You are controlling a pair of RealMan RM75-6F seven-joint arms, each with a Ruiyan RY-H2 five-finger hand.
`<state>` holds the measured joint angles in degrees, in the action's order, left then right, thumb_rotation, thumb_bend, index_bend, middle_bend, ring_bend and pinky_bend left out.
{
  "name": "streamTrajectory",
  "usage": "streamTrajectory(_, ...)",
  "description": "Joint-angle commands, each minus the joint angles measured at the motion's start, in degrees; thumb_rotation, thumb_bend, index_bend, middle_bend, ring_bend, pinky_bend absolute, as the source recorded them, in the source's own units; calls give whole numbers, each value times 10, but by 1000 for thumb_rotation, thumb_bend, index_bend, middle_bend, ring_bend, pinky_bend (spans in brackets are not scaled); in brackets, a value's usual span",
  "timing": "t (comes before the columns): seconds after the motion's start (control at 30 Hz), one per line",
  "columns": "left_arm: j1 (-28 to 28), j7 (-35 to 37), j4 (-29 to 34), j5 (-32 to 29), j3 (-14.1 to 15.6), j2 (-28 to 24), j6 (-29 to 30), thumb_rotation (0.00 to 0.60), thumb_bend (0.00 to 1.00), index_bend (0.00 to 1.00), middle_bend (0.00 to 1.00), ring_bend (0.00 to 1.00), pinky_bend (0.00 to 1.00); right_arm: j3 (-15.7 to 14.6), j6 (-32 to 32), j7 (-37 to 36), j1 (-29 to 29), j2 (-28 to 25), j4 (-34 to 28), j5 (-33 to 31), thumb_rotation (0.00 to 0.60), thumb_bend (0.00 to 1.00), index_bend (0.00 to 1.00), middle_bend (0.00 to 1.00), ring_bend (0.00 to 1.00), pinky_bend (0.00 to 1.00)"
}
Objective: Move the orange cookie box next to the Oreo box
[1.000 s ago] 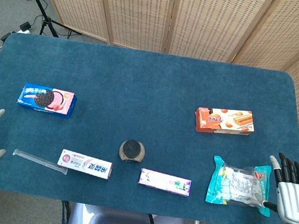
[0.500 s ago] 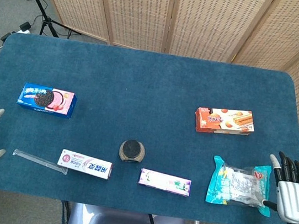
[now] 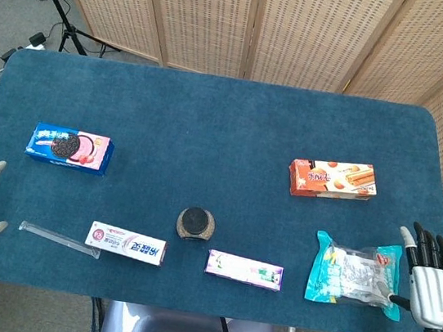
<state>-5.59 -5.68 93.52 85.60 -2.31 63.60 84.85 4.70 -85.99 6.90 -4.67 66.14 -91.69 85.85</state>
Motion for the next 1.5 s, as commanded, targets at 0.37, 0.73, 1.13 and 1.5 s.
streamTrajectory(0.37, -1, 3, 0, -7, -2, -1, -4, 600, 79, 0, 0, 0, 0, 66, 201, -25, -132, -60, -39, -71, 600, 2, 8, 0, 0, 0)
streamTrajectory(0.73, -7, 1, -13, -33, -9, 6, -23, 600, 79, 0, 0, 0, 0, 113, 438, 25, -304, -26, 77, -209, 600, 2, 1, 0, 0, 0)
streamTrajectory(1.13, -13, 11, -35, -48, -16, 20, -35, 600, 81, 0, 0, 0, 0, 111, 558, 72, -424, 65, 253, -335, 600, 2, 0, 0, 0, 0)
streamTrajectory(1.5, -20, 20, -42, -39, -8, 25, -50, 600, 84, 0, 0, 0, 0, 68, 628, 79, -462, 121, 356, -396, 600, 2, 0, 0, 0, 0)
